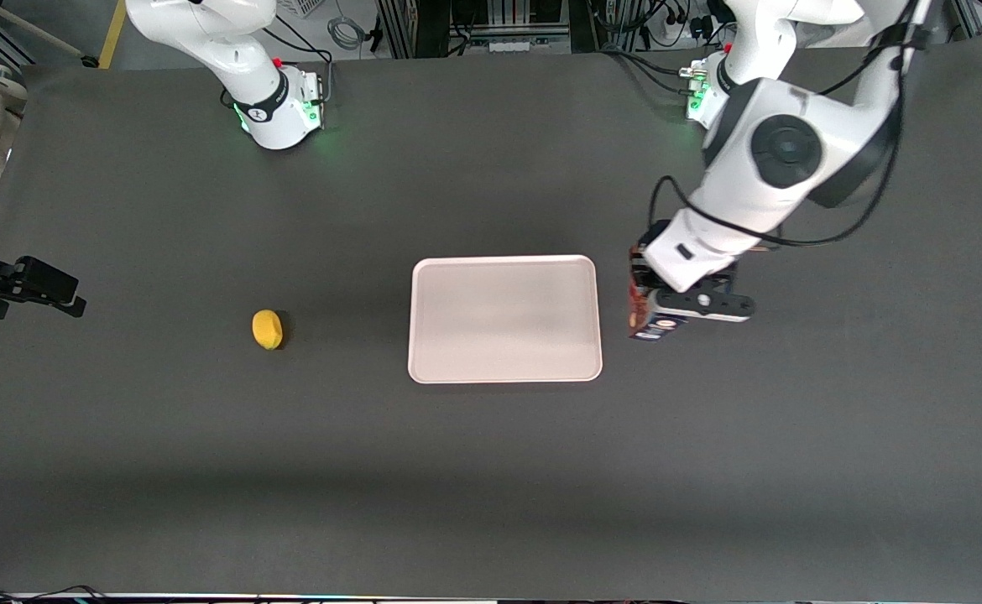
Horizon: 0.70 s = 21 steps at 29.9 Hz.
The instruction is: Place cookie box on tray
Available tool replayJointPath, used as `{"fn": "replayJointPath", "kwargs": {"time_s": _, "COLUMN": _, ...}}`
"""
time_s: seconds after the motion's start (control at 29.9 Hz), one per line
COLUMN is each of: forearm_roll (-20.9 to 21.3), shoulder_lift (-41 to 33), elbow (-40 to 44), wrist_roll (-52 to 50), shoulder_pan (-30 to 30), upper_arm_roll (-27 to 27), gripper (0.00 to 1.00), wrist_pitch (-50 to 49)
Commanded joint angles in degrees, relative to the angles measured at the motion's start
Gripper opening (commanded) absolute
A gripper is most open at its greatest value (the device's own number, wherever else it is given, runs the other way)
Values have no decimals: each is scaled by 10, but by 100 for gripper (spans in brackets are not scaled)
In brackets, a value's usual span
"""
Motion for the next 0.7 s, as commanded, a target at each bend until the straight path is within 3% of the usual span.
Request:
{"fn": "replayJointPath", "kwargs": {"time_s": 0.0, "forearm_roll": 36, "shoulder_lift": 67, "elbow": 63, "wrist_roll": -104, "shoulder_pan": -48, "upper_arm_roll": 1, "gripper": 24, "wrist_pitch": -4}}
{"fn": "replayJointPath", "kwargs": {"time_s": 0.33, "forearm_roll": 112, "shoulder_lift": 148, "elbow": 109, "wrist_roll": -210, "shoulder_pan": -82, "upper_arm_roll": -14, "gripper": 24, "wrist_pitch": 15}}
{"fn": "replayJointPath", "kwargs": {"time_s": 0.67, "forearm_roll": 142, "shoulder_lift": 197, "elbow": 104, "wrist_roll": -234, "shoulder_pan": -92, "upper_arm_roll": -14, "gripper": 25, "wrist_pitch": 60}}
